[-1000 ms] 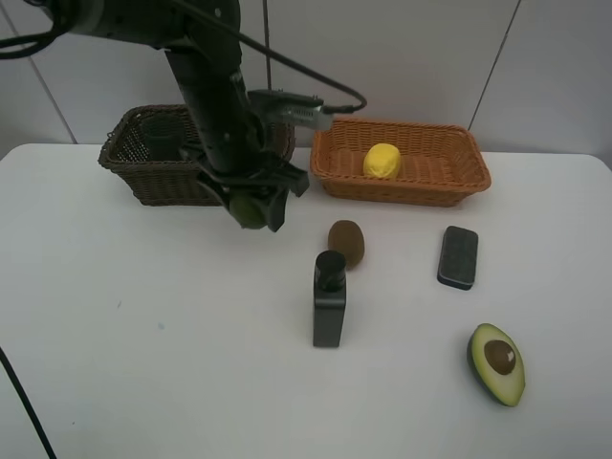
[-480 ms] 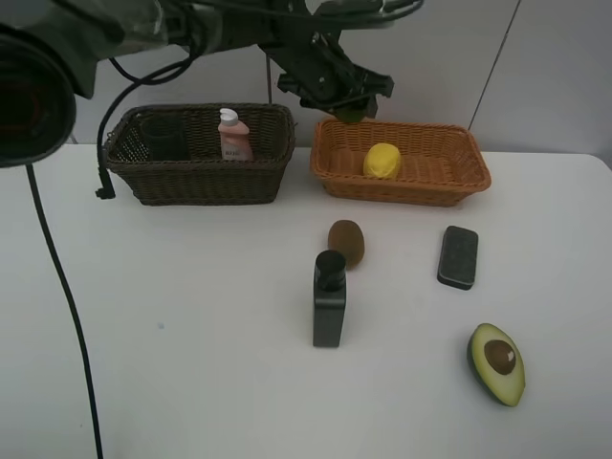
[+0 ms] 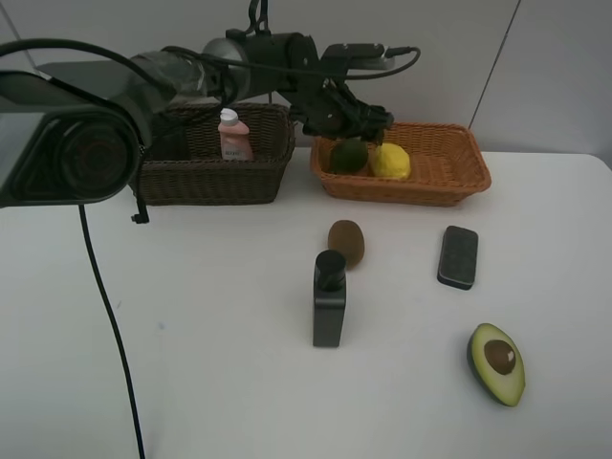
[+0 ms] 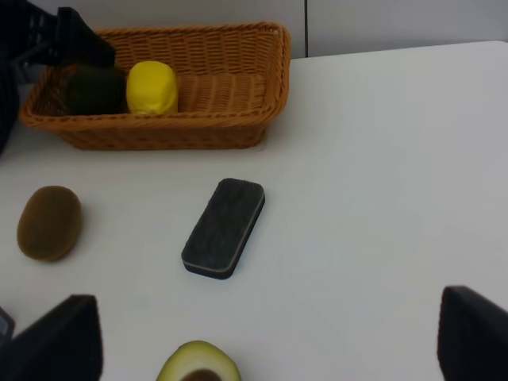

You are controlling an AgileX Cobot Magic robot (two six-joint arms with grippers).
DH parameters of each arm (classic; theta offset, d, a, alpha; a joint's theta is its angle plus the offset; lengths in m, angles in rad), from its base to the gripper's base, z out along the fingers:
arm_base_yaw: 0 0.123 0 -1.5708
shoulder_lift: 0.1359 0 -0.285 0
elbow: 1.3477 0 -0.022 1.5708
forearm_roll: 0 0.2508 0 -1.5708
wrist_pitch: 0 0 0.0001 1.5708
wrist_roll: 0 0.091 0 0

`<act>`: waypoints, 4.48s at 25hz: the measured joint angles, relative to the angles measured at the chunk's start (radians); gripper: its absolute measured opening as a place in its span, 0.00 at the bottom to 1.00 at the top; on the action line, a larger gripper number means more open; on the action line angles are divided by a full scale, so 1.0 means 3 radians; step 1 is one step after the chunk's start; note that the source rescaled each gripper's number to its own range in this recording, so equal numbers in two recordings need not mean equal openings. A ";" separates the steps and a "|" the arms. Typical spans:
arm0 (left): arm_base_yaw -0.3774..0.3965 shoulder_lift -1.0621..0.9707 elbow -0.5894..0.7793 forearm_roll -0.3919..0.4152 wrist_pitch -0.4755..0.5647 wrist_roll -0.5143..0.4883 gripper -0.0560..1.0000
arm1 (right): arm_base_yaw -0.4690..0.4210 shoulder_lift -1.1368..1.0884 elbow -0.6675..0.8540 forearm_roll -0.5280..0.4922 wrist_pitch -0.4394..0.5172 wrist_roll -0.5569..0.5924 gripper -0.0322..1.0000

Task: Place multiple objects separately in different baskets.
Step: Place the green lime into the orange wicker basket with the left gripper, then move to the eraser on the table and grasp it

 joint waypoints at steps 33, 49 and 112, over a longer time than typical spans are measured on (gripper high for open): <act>0.1437 -0.2410 0.1391 0.0636 0.2312 -0.0436 0.99 | 0.0000 0.0000 0.0000 0.0000 0.0000 0.0000 1.00; 0.1848 -0.5842 0.4508 0.0425 0.2318 -0.0271 0.99 | 0.0000 0.0000 0.0000 0.0000 0.0000 0.0000 1.00; 0.1848 -0.8627 0.5888 0.0613 0.1860 0.0118 0.99 | 0.0000 0.1813 -0.0040 -0.0010 -0.0044 0.0000 1.00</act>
